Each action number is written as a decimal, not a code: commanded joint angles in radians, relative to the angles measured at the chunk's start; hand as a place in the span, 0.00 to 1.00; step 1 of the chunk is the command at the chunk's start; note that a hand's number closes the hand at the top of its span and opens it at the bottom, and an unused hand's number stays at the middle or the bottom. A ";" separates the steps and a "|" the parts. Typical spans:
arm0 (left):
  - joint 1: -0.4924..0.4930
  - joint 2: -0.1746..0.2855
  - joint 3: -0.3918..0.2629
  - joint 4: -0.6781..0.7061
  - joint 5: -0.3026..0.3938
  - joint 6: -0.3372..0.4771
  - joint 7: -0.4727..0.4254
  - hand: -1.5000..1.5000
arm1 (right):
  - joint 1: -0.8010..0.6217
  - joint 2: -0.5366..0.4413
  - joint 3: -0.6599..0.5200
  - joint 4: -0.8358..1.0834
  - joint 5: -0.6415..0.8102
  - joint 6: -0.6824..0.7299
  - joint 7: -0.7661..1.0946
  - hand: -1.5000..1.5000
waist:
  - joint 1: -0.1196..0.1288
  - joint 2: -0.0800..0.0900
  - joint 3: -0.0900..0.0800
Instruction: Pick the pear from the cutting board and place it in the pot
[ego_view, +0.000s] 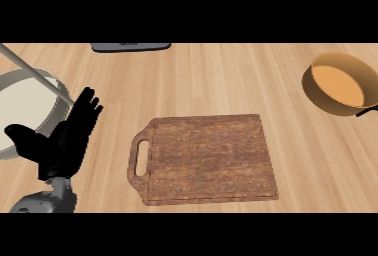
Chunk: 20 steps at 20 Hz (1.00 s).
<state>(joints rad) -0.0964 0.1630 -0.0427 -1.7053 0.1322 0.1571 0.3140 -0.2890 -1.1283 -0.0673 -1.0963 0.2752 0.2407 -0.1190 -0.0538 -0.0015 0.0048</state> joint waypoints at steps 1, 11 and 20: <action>0.029 -0.005 -0.032 -0.020 -0.018 -0.010 -0.007 0.50 | 0.029 -0.116 -0.153 0.174 -0.052 -0.009 -0.289 1.00 | 0.032 0.002 0.000; -0.038 0.004 -0.018 -0.010 -0.002 -0.030 0.045 0.50 | -0.106 -0.267 -0.339 0.333 -0.177 0.156 -0.564 1.00 | 0.064 0.003 -0.004; -0.070 -0.012 -0.012 0.070 -0.004 -0.067 -0.004 0.50 | -0.383 -0.215 -0.217 0.220 -0.193 0.240 -0.190 1.00 | 0.091 0.010 -0.007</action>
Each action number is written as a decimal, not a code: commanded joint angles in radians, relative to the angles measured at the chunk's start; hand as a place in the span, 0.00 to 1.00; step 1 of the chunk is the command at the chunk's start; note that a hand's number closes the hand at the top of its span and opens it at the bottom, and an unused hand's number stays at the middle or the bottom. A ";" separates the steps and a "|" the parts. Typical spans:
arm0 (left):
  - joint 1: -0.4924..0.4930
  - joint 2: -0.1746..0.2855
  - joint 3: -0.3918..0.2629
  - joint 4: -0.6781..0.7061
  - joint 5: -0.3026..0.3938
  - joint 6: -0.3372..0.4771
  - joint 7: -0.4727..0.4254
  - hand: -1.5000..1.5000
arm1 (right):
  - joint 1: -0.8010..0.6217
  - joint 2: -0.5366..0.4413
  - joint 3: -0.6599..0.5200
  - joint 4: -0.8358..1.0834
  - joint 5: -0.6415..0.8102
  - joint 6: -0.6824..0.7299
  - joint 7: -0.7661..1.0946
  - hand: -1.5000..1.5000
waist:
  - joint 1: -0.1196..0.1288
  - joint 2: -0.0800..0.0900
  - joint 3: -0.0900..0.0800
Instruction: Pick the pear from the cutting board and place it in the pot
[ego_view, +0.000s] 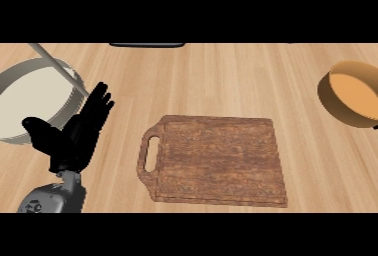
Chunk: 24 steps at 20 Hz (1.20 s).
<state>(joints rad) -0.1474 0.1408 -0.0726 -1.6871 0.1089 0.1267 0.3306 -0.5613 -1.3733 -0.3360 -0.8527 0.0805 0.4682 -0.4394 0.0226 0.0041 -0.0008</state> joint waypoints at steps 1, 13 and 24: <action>0.006 -0.018 0.001 0.026 -0.007 -0.004 -0.037 0.50 | -0.072 0.066 0.050 -0.075 -0.003 0.009 0.144 1.00 | -0.004 -0.001 0.000; 0.005 -0.024 -0.003 0.008 -0.029 -0.006 -0.024 0.50 | -0.355 0.231 0.239 0.162 0.237 -0.072 0.130 1.00 | 0.019 0.007 0.001; 0.003 -0.040 0.003 0.059 -0.028 -0.016 -0.049 0.50 | -0.424 0.397 0.240 0.363 0.215 0.085 0.267 0.00 | 0.000 0.004 0.000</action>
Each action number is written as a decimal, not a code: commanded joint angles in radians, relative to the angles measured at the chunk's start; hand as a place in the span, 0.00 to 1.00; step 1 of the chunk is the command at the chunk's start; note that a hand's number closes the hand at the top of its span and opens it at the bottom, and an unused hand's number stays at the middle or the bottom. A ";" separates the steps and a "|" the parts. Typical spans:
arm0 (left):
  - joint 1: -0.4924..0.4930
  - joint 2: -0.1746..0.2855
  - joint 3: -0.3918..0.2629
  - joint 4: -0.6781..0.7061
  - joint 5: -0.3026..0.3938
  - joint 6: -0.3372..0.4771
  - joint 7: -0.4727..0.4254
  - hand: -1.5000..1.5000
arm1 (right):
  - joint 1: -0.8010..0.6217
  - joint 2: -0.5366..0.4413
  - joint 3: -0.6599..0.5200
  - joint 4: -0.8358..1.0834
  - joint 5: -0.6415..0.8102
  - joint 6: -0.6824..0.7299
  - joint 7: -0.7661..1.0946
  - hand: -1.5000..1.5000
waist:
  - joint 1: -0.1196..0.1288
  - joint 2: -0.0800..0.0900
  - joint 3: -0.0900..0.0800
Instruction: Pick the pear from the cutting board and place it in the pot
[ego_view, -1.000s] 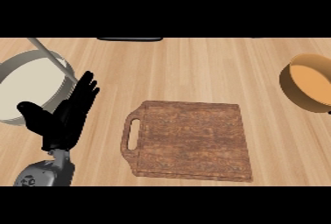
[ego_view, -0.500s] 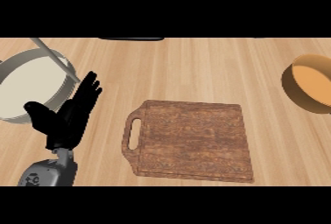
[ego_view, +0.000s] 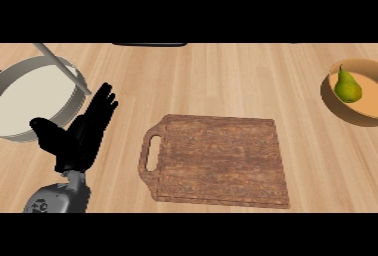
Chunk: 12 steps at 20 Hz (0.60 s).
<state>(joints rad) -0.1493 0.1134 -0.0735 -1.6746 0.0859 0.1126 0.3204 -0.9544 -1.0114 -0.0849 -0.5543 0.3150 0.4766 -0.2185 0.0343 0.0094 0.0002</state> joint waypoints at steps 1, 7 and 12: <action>-0.003 -0.017 0.006 0.043 -0.005 0.004 -0.038 0.50 | -0.060 0.074 -0.026 0.079 -0.040 0.082 0.086 0.00 | -0.009 -0.002 -0.001; -0.008 -0.013 0.002 -0.001 -0.009 0.013 0.014 0.50 | -0.086 0.085 -0.197 0.170 -0.158 -0.055 0.035 0.00 | -0.010 -0.003 0.001; -0.036 -0.006 0.015 0.006 0.007 -0.003 0.025 0.50 | -0.150 0.010 -0.299 0.227 -0.218 -0.139 0.049 0.00 | -0.005 0.001 0.001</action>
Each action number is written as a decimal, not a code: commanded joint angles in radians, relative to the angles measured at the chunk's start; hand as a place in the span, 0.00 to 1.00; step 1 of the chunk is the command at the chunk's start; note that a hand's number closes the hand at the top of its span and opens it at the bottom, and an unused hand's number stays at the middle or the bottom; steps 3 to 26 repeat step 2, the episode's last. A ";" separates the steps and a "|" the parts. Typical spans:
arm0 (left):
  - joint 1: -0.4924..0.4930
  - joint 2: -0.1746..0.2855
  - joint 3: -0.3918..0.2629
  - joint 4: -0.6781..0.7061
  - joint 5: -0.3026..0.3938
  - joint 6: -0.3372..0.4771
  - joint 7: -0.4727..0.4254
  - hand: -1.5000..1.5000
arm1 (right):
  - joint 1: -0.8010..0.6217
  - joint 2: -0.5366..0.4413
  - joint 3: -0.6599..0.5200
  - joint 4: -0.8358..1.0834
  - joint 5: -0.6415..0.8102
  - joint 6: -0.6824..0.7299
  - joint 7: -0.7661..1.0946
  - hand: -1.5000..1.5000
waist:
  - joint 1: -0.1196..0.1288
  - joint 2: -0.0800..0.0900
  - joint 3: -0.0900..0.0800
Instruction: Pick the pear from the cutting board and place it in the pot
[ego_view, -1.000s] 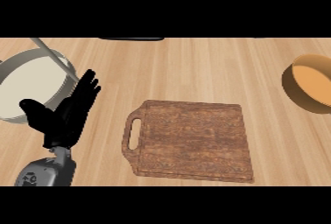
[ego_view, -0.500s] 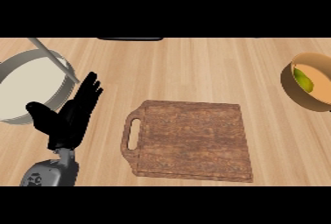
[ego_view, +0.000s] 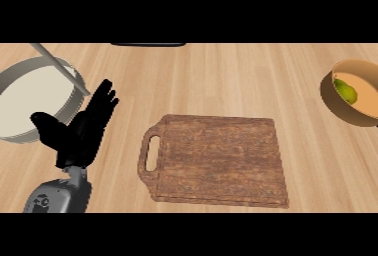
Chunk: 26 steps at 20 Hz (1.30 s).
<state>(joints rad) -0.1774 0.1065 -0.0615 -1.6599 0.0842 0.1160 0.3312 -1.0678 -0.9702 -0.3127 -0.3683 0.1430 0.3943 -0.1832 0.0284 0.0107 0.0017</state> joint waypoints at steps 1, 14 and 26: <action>0.037 -0.012 -0.034 -0.055 -0.019 0.006 0.010 0.50 | 0.001 -0.041 -0.082 0.068 -0.044 -0.078 -0.038 0.00 | 0.011 0.002 0.001; -0.005 0.009 0.017 0.026 0.021 -0.028 -0.014 0.50 | 0.013 -0.066 -0.101 0.086 -0.056 -0.073 -0.044 0.00 | 0.000 0.006 0.001; -0.005 0.009 0.017 0.026 0.021 -0.028 -0.014 0.50 | 0.013 -0.066 -0.101 0.086 -0.056 -0.073 -0.044 0.00 | 0.000 0.006 0.001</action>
